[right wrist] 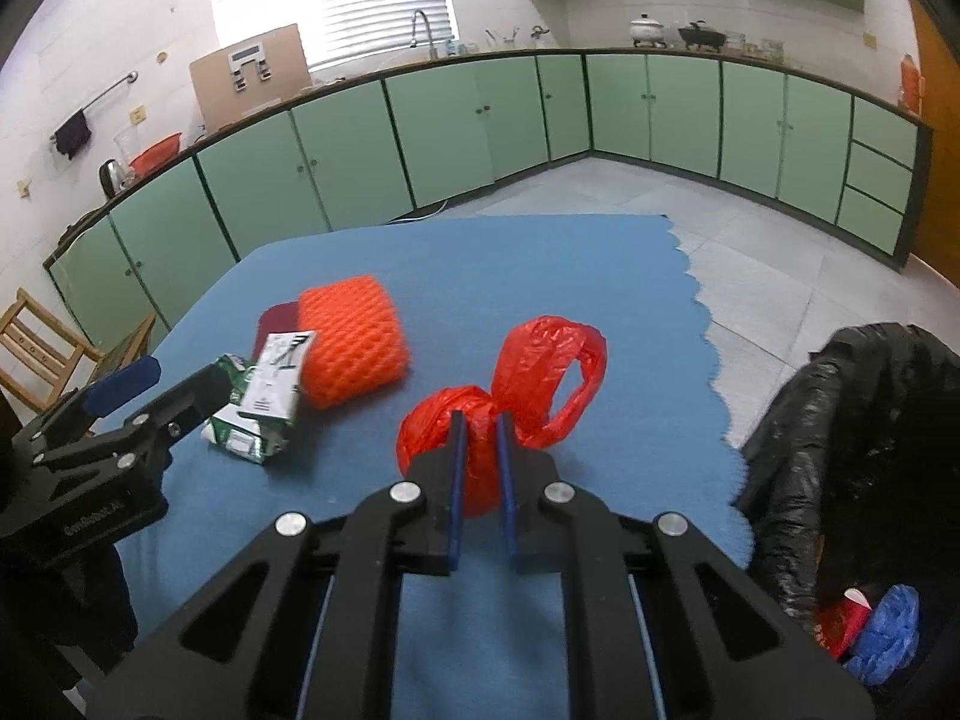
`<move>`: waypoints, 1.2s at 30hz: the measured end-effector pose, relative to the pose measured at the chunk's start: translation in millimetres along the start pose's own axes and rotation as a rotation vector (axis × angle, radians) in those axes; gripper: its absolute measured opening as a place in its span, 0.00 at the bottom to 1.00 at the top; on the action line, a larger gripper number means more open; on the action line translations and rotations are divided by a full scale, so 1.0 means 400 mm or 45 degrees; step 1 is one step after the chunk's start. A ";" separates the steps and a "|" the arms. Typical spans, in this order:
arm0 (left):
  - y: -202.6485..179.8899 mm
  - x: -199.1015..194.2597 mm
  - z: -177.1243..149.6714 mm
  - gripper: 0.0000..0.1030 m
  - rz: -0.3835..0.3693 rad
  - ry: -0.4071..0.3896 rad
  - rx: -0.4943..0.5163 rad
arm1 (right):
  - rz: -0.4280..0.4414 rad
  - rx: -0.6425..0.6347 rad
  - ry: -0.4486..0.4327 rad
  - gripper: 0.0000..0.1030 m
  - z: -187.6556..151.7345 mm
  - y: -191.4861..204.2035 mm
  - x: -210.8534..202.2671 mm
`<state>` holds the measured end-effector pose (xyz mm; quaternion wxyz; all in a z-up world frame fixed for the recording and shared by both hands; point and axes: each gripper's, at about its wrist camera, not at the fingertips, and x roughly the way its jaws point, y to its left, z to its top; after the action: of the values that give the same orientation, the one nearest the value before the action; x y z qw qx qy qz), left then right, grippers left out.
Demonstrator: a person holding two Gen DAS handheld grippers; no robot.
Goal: Collect trash
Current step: 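Grasp the small white milk carton with the left tool while the right tool holds the red bag, then carry the milk carton and red plastic bag over the black bin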
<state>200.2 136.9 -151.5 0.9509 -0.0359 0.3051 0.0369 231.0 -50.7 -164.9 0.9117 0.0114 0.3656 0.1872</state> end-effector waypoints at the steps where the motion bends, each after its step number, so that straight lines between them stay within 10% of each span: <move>1: -0.012 0.005 -0.001 0.86 -0.003 0.003 0.004 | -0.003 0.005 0.000 0.08 -0.002 -0.005 -0.002; 13: -0.085 0.096 -0.008 0.69 0.033 0.078 0.068 | -0.015 0.073 0.002 0.08 -0.021 -0.057 0.002; 22: -0.075 0.099 -0.006 0.36 0.056 0.100 0.058 | -0.002 0.082 0.000 0.08 -0.021 -0.057 0.002; 36: -0.028 -0.004 0.014 0.35 0.082 0.033 0.017 | 0.019 0.022 -0.052 0.07 0.008 -0.017 -0.075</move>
<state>203.1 126.3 -145.5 0.9454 -0.0200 0.3187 0.0650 215.7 -67.0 -143.8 0.9175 0.0258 0.3483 0.1905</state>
